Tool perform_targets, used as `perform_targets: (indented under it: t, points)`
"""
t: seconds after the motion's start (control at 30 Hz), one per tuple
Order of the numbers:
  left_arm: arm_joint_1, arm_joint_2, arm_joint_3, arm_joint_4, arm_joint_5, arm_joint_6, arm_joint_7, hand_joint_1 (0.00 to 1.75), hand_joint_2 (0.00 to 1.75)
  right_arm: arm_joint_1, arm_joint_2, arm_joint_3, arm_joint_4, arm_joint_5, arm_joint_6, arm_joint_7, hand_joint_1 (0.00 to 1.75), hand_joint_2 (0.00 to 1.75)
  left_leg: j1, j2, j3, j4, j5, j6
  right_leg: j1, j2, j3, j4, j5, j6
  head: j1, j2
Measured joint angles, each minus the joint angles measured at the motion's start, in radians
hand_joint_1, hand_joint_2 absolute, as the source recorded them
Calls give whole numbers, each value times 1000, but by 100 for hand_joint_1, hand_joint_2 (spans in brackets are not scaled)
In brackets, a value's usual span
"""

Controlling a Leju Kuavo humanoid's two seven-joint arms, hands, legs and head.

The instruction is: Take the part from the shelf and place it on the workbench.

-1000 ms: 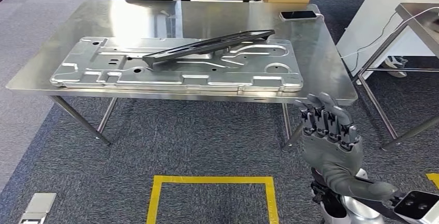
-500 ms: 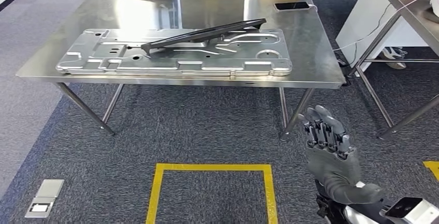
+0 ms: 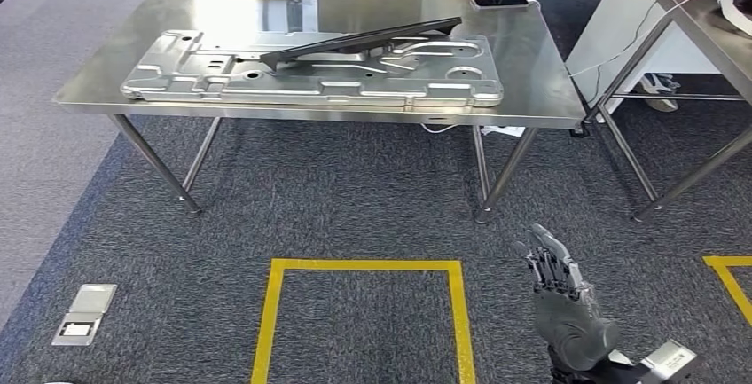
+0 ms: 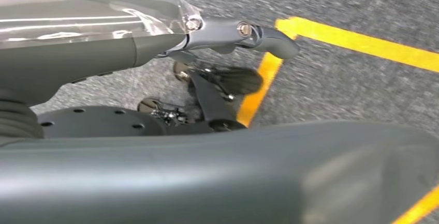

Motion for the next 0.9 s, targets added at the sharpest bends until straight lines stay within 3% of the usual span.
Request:
perform_targets:
  t: [0.07,0.1,0.17,0.2,0.27,0.33,0.37,0.4,0.43,0.47,0.5,0.57,0.6,0.67,0.7,0.73,0.77,0.83,0.87,0.9]
  points:
    - [-1,-2,0,0,-1,2,0,0,0,1,10,-20,24,14,3,4,0,0,-3,0,-23,20,9,-7,4,0,92,-136,-12,-9,-1,0]
    - [-1,-3,0,0,-1,2,0,0,0,0,15,-29,36,22,3,6,0,0,-4,0,-31,25,16,-12,7,0,112,-173,-23,-12,-1,0]
    - [0,-3,0,0,-1,1,-2,0,0,2,27,-46,67,41,3,8,0,0,-2,-1,-43,30,29,-22,5,-1,106,-189,-24,-20,-1,0]
    - [1,-2,1,0,-1,1,-3,0,0,3,33,-55,84,51,3,10,0,0,-1,-3,-51,37,19,-28,3,-3,96,-190,-17,-27,-1,0]
    - [4,-2,1,0,-1,-1,-6,0,0,3,47,-74,122,72,3,13,0,0,4,-8,-68,93,-56,-42,-2,-7,72,-192,4,-42,-2,0]
    - [5,-2,1,0,-1,-6,-7,0,0,-1,62,-97,164,93,4,16,0,0,11,-9,-89,208,-151,-54,-1,-9,43,-190,26,-46,-3,0]
    - [5,-2,1,0,-1,-8,-7,0,0,-3,68,-110,185,102,5,17,0,0,13,-9,-92,261,-170,-57,0,-11,27,-187,36,-46,-3,0]
    - [5,-2,1,0,-2,-9,-7,0,0,-6,74,-123,207,112,6,17,0,0,14,-9,-85,291,-165,-58,1,-13,10,-182,46,-45,-3,0]
    - [5,-2,1,0,-2,-10,-7,0,0,-9,79,-136,227,125,6,18,0,0,14,-9,-64,289,-140,-57,2,-14,-8,-176,55,-44,-4,0]
    - [5,-2,1,0,-3,-11,-7,0,0,-12,84,-149,246,142,5,18,0,0,14,-9,-26,253,-109,-54,3,-14,-25,-171,64,-43,-4,0]
    - [5,-2,1,0,-5,-11,-7,0,0,-16,89,-161,264,161,3,18,0,0,12,-11,25,189,-88,-48,3,-14,-38,-167,73,-41,-3,0]
    - [2,-3,1,0,-10,-13,-8,0,0,-26,99,-188,299,208,-2,15,0,0,7,-13,130,37,-85,-34,7,-13,-55,-163,91,-34,-3,0]
    - [1,-3,1,0,-12,-14,-9,0,0,-32,103,-202,318,236,-7,14,0,0,3,-14,161,-14,-93,-28,8,-13,-60,-163,102,-29,-3,0]
    - [1,-5,2,0,-15,-16,-10,0,0,-44,110,-231,364,311,-30,10,0,0,2,-13,169,-50,-93,-18,9,-12,-72,-165,121,-18,-3,0]
    - [1,-7,2,0,-15,-17,-10,0,0,-50,111,-245,391,352,-48,8,0,0,4,-11,158,-50,-84,-11,9,-10,-79,-162,116,-12,-3,0]
    - [2,-8,2,0,-15,-17,-11,0,0,-58,112,-260,425,395,-71,7,0,0,6,-8,146,-51,-73,-3,9,-6,-89,-146,93,-8,-2,0]
    - [3,-9,2,0,-16,-18,-11,0,0,-68,112,-275,469,443,-101,6,0,0,7,-5,131,-51,-61,5,9,-2,-101,-111,51,-5,-1,0]
    - [4,-10,3,0,-17,-20,-12,0,0,-98,109,-308,580,542,-175,3,0,0,4,-2,98,-43,-40,15,8,1,-127,6,-46,-2,0,0]
    - [4,-11,3,0,-19,-21,-13,0,0,-116,105,-325,648,587,-214,0,0,0,1,-1,81,-39,-31,16,8,1,-136,67,-73,0,0,0]
    - [4,-11,3,0,-20,-23,-13,0,0,-136,99,-341,718,621,-251,-1,0,0,0,0,65,-33,-22,17,8,1,-135,105,-76,1,0,0]
